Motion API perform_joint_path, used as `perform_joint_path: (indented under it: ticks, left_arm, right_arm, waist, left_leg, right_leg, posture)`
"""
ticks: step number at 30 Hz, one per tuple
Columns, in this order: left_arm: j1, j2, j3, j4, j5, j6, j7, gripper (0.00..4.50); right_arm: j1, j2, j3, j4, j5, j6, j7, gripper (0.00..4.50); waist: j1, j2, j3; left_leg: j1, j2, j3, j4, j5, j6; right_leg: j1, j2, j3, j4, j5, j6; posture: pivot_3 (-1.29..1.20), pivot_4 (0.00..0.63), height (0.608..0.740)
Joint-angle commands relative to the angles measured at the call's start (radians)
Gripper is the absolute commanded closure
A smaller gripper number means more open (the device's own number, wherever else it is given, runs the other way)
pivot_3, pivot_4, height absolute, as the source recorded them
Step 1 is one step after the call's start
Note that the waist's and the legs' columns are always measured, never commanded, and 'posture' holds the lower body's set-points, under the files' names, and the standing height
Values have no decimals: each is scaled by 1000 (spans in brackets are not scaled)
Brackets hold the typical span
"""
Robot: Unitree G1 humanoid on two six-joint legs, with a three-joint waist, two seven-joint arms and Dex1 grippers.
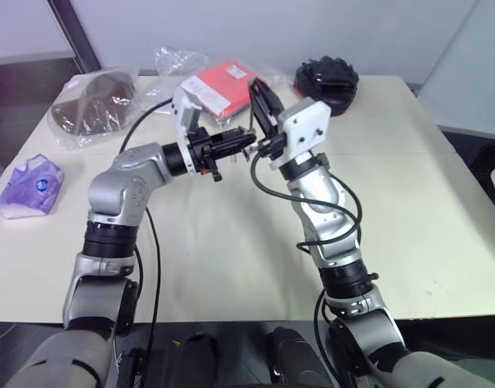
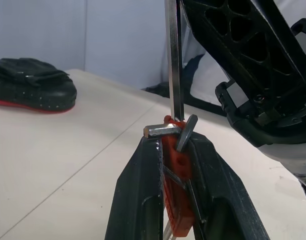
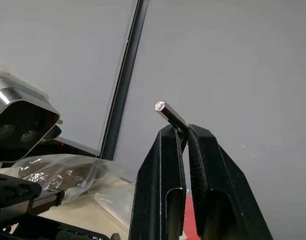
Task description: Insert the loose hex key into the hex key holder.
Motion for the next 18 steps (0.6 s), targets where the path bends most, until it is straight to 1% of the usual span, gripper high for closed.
perform_joint_path:
  ticks: [1, 18]
  left_arm:
    - [-28, 4, 36, -19, -24, -2, 4, 3953]
    - [-43, -2, 49, -28, -53, 13, 20, 3953]
  right_arm:
    - [-7, -4, -13, -24, -1, -15, -1, 4476]
    - [21, -13, -15, -12, -2, -29, -2, 4476]
  waist:
    - [0, 0, 0]
    - [0, 0, 0]
  left_leg:
    - [0, 0, 0, 0, 0, 0]
    - [0, 0, 0, 0, 0, 0]
  right_leg:
    - [0, 0, 0, 0, 0, 0]
    - [0, 0, 0, 0, 0, 0]
  posture:
    - [0, 150, 740]
    - [0, 150, 740]
